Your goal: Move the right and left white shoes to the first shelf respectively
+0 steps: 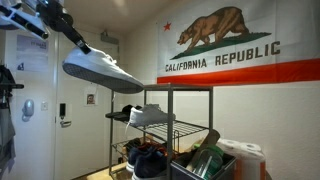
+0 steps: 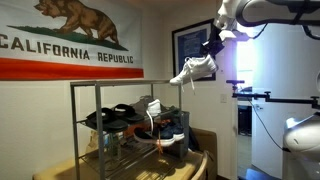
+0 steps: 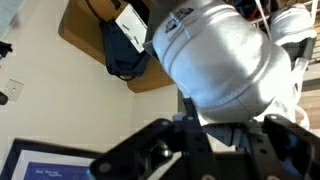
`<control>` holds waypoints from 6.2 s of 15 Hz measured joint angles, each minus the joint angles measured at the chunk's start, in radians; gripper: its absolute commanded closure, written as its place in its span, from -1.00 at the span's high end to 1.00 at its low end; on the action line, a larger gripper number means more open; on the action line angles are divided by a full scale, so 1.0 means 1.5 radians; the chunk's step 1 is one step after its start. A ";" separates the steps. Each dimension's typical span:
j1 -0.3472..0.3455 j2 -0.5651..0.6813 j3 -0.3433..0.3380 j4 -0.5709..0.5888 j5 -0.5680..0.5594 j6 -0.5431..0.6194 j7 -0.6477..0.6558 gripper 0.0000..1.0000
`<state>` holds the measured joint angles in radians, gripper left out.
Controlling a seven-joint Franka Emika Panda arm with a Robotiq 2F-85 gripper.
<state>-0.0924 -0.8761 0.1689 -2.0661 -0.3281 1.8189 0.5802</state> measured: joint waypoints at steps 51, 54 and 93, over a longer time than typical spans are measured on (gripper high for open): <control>0.069 0.321 -0.009 0.217 0.045 -0.209 -0.102 1.00; 0.070 0.307 -0.023 0.120 0.061 -0.160 -0.128 1.00; -0.058 0.385 0.068 -0.155 0.020 0.668 0.152 1.00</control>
<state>-0.1788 -0.2989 0.2707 -2.2980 -0.2979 2.8204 0.8080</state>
